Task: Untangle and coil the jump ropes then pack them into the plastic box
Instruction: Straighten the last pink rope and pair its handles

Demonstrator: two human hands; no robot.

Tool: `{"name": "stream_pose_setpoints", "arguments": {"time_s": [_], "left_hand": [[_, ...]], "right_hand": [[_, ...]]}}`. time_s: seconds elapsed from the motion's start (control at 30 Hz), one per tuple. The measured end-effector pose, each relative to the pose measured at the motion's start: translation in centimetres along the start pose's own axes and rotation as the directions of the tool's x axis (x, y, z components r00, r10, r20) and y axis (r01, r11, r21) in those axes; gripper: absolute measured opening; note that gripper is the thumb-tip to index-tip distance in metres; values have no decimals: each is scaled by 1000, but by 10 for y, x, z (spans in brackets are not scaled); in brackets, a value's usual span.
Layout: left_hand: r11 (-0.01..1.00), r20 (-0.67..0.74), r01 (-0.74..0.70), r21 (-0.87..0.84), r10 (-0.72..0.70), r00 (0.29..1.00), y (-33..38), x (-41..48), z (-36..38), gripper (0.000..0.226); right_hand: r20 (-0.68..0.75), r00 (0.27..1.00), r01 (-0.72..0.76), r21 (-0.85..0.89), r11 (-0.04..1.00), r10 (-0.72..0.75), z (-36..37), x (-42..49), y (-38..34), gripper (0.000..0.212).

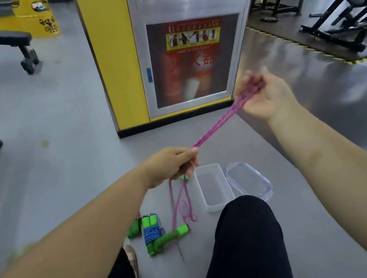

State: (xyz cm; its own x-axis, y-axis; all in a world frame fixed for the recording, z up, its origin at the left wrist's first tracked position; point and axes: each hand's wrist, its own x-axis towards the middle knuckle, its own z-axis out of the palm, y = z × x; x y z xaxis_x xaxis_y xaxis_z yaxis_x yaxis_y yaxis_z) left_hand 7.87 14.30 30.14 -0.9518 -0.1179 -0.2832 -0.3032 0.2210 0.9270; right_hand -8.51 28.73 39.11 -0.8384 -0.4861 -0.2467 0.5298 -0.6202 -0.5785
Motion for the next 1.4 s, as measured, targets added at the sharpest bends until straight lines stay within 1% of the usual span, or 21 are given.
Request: {"name": "stream_pose_setpoints", "arguments": {"time_s": [0.13, 0.2, 0.23, 0.3, 0.37, 0.43, 0.47, 0.5, 0.6, 0.67, 0.77, 0.83, 0.87, 0.97, 1.03, 1.1, 1.13, 1.2, 1.3, 1.37, 1.4], "left_hand": [[982, -45, 125, 141, -120, 992, -28, -10, -23, 39], [987, -93, 131, 93, -122, 988, -30, -7, -23, 39], [990, -114, 124, 73, -115, 987, -27, -4, -20, 39], [993, -112, 96, 69, -88, 990, -15, 4, -9, 38], [995, -92, 49, 85, -42, 995, 5, 11, 4, 38], [995, -130, -27, 95, 39, 991, 30, 15, 9, 36], [994, -163, -57, 94, 72, 984, 43, 16, 9, 35], [993, -189, -82, 90, 98, 977, 56, 14, 5, 35], [978, -183, -129, 165, 159, 970, 88, 7, -13, 36], [966, -178, -109, 233, 152, 972, 96, 3, -22, 40], [959, -160, -54, 278, 102, 982, 81, 2, -25, 42], [965, -140, 7, 263, 31, 990, 55, 1, -24, 41], [968, -125, 40, 248, -9, 992, 40, 0, -24, 40], [960, -90, 113, 254, -93, 992, 13, -7, -24, 41], [964, -106, 110, 243, -86, 991, 15, -9, -21, 41], [968, -112, 75, 240, -49, 993, 27, -6, -14, 40], [971, -108, 49, 234, -24, 994, 36, -4, -10, 40], [976, -117, -3, 217, 29, 993, 54, 4, 0, 40], [983, -144, -30, 181, 57, 988, 75, 11, 6, 40], [987, -135, -26, 161, 49, 990, 82, 13, 4, 38], [985, -125, -25, 173, 47, 991, 82, 12, 3, 36]], "right_hand": [[-315, 946, 70, -37, 997, -78, -69, 29, -18, 38], [-356, 931, 6, -195, 981, -77, -91, 28, -5, 26], [-314, 945, -22, -350, 936, -95, -94, 25, 6, 18], [-90, 992, 6, -672, 741, -89, -83, 11, 32, 6], [184, 977, 111, -868, 485, 106, -65, -6, 55, 21], [312, 889, 234, -939, 251, 337, -45, -21, 64, 22], [339, 860, 287, -940, 186, 382, -37, -25, 62, 13], [352, 850, 315, -936, 156, 392, -28, -28, 56, 12], [404, 869, 389, -915, 110, 287, -3, -30, 23, 49], [430, 887, 403, -898, 175, 166, 9, -29, 0, 42], [317, 945, 314, -822, 474, -77, 12, -15, -23, 27], [36, 978, 174, -679, 714, -204, -4, 3, -30, 31], [-128, 970, 98, -570, 816, -206, -17, 13, -32, 35], [-412, 909, -19, -183, 983, -59, -64, 34, -30, 40], [-430, 901, 25, -64, 998, -50, -81, 36, -18, 37], [-325, 937, 68, -200, 977, -132, -78, 29, 3, 29], [-199, 969, 77, -306, 949, -143, -69, 22, 16, 25], [105, 993, 93, -512, 854, -46, -49, 6, 40, 22], [361, 925, 216, -756, 619, 119, -24, -14, 61, 26], [446, 881, 298, -783, 546, 160, -17, -20, 62, 28], [448, 871, 279, -790, 547, 202, -15, -22, 59, 26]]}}
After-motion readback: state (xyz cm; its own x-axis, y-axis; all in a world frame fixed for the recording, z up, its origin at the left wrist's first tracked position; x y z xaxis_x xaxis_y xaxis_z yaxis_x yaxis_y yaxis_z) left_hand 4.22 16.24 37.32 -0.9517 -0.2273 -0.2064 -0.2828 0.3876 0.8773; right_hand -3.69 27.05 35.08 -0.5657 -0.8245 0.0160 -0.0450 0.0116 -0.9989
